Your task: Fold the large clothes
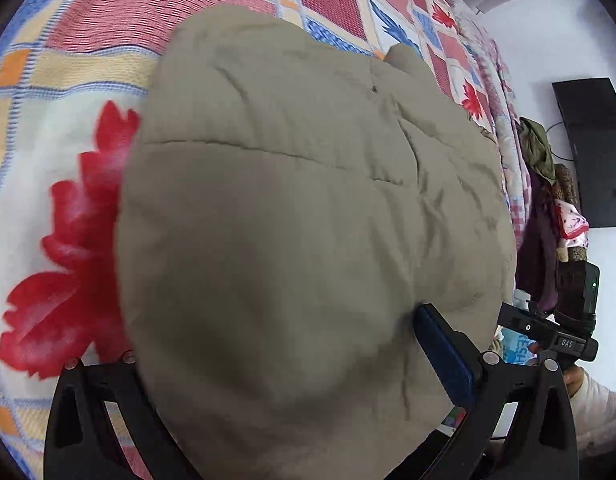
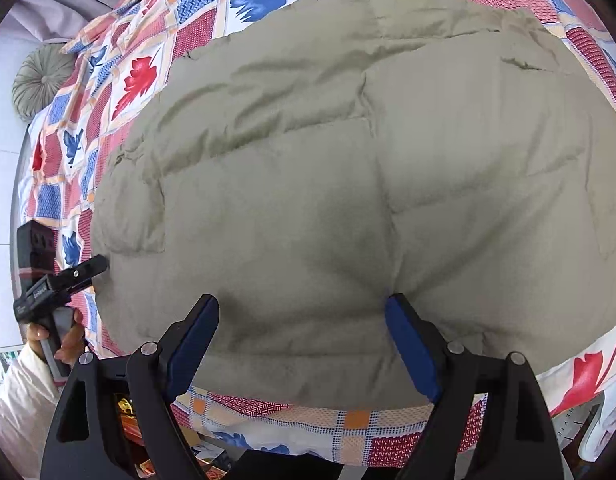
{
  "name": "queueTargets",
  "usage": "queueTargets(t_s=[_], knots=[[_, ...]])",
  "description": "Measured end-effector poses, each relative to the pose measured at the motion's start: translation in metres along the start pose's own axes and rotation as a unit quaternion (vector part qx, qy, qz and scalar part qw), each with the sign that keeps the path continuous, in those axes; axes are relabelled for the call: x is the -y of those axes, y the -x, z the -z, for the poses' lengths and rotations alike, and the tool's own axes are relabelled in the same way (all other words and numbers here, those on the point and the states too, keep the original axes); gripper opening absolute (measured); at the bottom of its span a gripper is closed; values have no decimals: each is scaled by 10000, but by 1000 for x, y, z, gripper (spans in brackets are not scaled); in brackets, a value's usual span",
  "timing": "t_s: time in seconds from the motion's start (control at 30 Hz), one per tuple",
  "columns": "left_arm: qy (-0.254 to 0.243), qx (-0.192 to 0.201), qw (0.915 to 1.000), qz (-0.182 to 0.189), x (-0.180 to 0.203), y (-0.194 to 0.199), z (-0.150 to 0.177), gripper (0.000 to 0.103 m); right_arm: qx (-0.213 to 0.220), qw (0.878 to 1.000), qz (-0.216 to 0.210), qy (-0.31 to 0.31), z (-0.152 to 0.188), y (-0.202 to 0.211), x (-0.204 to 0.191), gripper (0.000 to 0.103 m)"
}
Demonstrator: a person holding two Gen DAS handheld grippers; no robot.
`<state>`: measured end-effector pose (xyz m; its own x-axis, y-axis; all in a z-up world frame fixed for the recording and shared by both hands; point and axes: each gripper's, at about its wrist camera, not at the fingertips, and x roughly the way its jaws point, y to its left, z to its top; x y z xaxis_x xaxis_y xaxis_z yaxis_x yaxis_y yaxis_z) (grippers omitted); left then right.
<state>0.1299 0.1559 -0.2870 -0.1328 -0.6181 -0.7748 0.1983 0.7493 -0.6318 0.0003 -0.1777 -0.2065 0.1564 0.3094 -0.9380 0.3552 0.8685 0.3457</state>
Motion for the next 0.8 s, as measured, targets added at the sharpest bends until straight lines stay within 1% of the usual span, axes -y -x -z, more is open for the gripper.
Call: queueTargets(t_s=[0.1,0.17,0.23,0.27,0.3,0.33,0.37,0.4,0.43,0.47,0.53,0.6,0.63,0.67,0.7,0.73,0.77,0.8], knots=[[-84,-70,9995,294,10,-13,-5,103,-29,10000,44,41,-1,-2,-2,88],[-34,-91,9987,503,12,-18,-6,103,-42,10000,41,64,-1,-3,-2,88],[31,-176,9980,614,11,-22,-8,102,-56,9999,37,75,-1,-4,-1,88],[34,-204,9978,622,12,-23,-8,91,-73,9999,42,69,-1,-5,-1,88],[7,-245,9981,562,13,-25,-9,81,-88,9999,47,59,-2,-6,-2,88],[-54,-290,9984,483,15,-26,-9,65,-108,9999,49,53,-3,-6,-2,88],[-106,-273,9987,412,18,-26,-10,55,-124,9999,51,47,-4,-5,-3,88],[-210,-217,9990,339,23,-24,-10,50,-133,9999,37,32,-4,-4,-4,88],[-304,-189,9989,296,28,-22,-9,42,-139,9999,-2,19,-6,-1,-5,88],[-367,-167,9989,250,33,-19,-9,36,-139,9999,-41,30,-7,3,-7,88],[-455,-111,9987,187,44,-13,-8,30,-4,9999,-66,100,-11,12,-13,88],[-479,-69,9987,179,54,-4,-7,26,301,9994,-33,194,-14,25,-17,87],[-488,-35,9986,198,60,2,-7,25,482,9986,3,232,-16,31,-18,84],[-501,8,9985,203,66,9,-6,25,637,9977,35,245,-19,35,-18,66],[-522,60,9984,205,73,15,-5,25,707,9972,78,227,-21,35,-16,33],[-551,117,9982,190,82,22,-5,25,718,9972,103,160,-25,32,-14,20],[-573,155,9981,193,92,28,-5,25,710,9974,39,82,-29,27,-11,13],[-601,195,9977,233,101,35,-4,25,692,9975,-110,-1,-32,19,-7,12]])
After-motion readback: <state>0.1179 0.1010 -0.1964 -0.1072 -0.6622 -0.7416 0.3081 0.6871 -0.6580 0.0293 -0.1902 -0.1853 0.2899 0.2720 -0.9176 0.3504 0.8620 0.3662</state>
